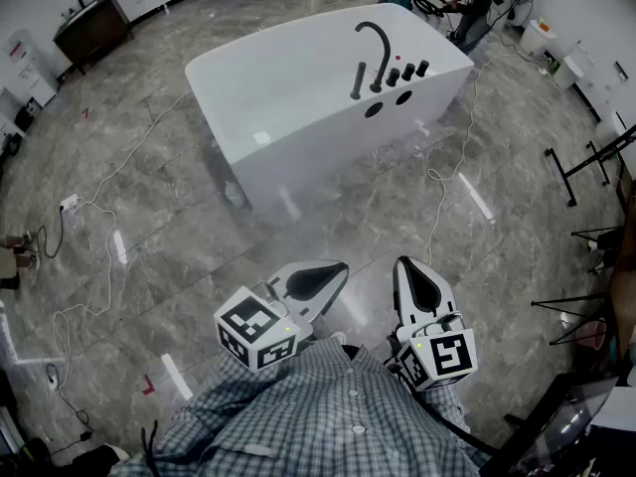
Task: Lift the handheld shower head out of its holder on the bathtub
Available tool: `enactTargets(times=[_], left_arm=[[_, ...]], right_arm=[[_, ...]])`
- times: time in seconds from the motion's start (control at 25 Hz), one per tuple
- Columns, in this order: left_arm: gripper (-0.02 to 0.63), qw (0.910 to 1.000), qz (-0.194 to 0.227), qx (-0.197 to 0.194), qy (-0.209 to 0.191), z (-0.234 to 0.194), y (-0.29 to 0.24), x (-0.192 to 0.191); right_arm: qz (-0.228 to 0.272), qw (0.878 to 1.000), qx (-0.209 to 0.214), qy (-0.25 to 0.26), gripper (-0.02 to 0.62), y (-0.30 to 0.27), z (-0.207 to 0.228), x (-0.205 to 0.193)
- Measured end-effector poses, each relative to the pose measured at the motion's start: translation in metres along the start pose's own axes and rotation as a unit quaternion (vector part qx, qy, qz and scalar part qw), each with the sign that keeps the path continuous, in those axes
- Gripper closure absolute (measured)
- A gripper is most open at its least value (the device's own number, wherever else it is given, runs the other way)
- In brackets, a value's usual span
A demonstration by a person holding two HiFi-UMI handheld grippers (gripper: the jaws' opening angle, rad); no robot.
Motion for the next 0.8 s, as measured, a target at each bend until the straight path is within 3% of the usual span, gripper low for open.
enactTargets(times=[0.8], left_arm=[[0.596,0.9999,0.004,0.015,-0.002,0.014,-0.001,-0.004]], right_arm=[[0.000,1.000,0.001,-0.008,0.578,0.018,0.006,-0.004]])
Point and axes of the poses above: the fingertips, and each gripper's own axes: y backward along the fingers, z to its right, x out of its top, the point moved 8 cm from there along y, backward along the fingers, and after that the axes turned 12 degrees about x, right-handed, at the moved point
